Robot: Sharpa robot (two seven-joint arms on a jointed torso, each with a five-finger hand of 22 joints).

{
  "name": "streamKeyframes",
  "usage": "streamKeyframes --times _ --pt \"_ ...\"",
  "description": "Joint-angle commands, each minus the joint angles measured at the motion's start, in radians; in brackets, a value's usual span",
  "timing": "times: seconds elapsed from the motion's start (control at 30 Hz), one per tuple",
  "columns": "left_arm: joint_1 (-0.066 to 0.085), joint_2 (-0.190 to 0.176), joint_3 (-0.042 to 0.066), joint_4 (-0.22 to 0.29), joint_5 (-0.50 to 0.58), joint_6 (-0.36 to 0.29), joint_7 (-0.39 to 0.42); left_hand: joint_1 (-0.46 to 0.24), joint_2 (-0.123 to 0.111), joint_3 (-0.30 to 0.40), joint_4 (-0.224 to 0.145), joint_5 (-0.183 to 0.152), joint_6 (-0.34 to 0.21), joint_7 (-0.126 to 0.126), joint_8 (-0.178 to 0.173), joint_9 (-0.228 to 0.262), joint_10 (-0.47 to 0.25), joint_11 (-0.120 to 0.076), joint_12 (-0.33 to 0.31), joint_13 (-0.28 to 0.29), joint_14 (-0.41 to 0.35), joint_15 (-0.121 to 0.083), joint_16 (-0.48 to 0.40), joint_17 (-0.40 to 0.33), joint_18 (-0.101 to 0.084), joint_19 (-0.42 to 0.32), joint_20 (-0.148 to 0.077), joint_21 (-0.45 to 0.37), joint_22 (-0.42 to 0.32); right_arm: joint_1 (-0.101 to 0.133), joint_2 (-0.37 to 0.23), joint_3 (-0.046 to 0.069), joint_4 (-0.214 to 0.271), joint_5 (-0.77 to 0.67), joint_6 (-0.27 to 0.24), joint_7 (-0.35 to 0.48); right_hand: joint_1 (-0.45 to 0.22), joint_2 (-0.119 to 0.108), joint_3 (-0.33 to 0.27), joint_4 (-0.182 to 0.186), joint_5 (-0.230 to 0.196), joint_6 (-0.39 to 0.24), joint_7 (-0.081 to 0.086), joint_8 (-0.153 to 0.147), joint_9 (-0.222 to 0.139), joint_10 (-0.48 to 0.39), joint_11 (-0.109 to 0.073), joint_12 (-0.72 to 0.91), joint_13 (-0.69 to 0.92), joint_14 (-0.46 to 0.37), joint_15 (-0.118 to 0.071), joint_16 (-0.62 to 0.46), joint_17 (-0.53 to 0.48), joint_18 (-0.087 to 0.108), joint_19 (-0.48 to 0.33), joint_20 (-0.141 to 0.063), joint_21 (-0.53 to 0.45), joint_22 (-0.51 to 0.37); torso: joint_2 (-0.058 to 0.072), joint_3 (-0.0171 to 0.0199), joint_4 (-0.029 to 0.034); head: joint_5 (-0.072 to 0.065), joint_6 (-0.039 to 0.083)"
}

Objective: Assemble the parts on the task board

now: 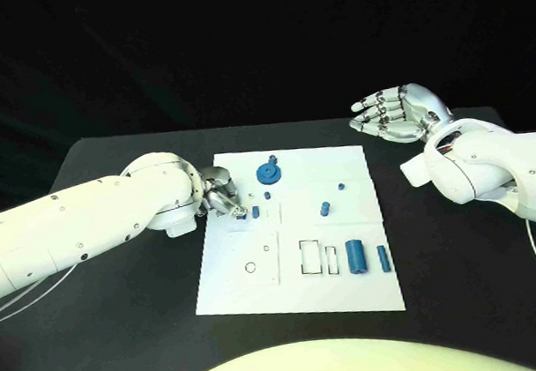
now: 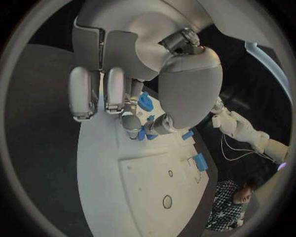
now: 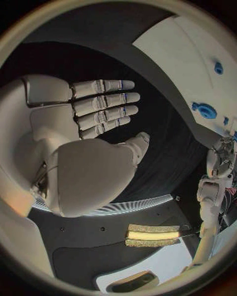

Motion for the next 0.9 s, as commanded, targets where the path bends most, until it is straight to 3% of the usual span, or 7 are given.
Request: streamKeyframes --times 0.03,0.53,0.9 --pt "-0.004 -0.003 -0.004 -0.002 -0.031 0.003 -0.003 0.0 0.004 0.168 -0.174 0.007 0.027 -0.023 0.004 0.002 0.008 0.0 0.004 0.002 0.097 -0.007 0.006 0.224 -0.012 0.009 -0.002 0.006 0.058 0.0 0.0 0.0 0.001 -0.008 0.013 0.017 -0.003 0.008 0.002 0.002 0.004 0.007 0.043 -0.005 -0.001 0.006 -0.001 -0.007 -0.001 0.006 -0.001 0.005 -0.001 0.014 -0.002 -0.001 0.001 -0.001 0.001 0.0002 0.0001 0.002 0.001" --pt "-0.005 -0.018 -0.002 0.006 -0.058 -0.021 -0.004 0.004 0.005 0.171 -0.18 0.008 0.029 -0.024 0.005 0.002 0.01 -0.002 0.004 0.002 0.098 -0.009 0.007 0.226 -0.013 0.013 -0.003 0.009 0.063 -0.001 0.0 0.0 0.0 -0.007 0.013 0.019 -0.006 0.008 0.002 0.003 0.005 0.007 0.044 -0.005 -0.001 0.006 -0.001 -0.007 -0.001 0.006 -0.001 0.004 -0.002 0.014 -0.002 -0.001 0.001 -0.002 0.0 -0.0005 -0.0008 0.003 -0.002" --pt "-0.005 -0.019 -0.002 0.013 -0.058 0.004 -0.001 0.005 0.003 0.172 -0.183 0.008 0.03 -0.024 0.005 0.002 0.011 -0.002 0.004 0.002 0.098 -0.009 0.009 0.229 -0.013 0.013 -0.004 0.009 0.063 -0.001 0.001 0.0 -0.001 -0.007 0.014 0.02 -0.008 0.008 0.002 0.004 0.006 0.007 0.044 -0.006 -0.001 0.006 -0.001 -0.008 -0.001 0.006 -0.001 0.004 -0.003 0.014 -0.001 -0.001 0.001 -0.003 0.0 0.0002 0.0001 0.003 -0.006"
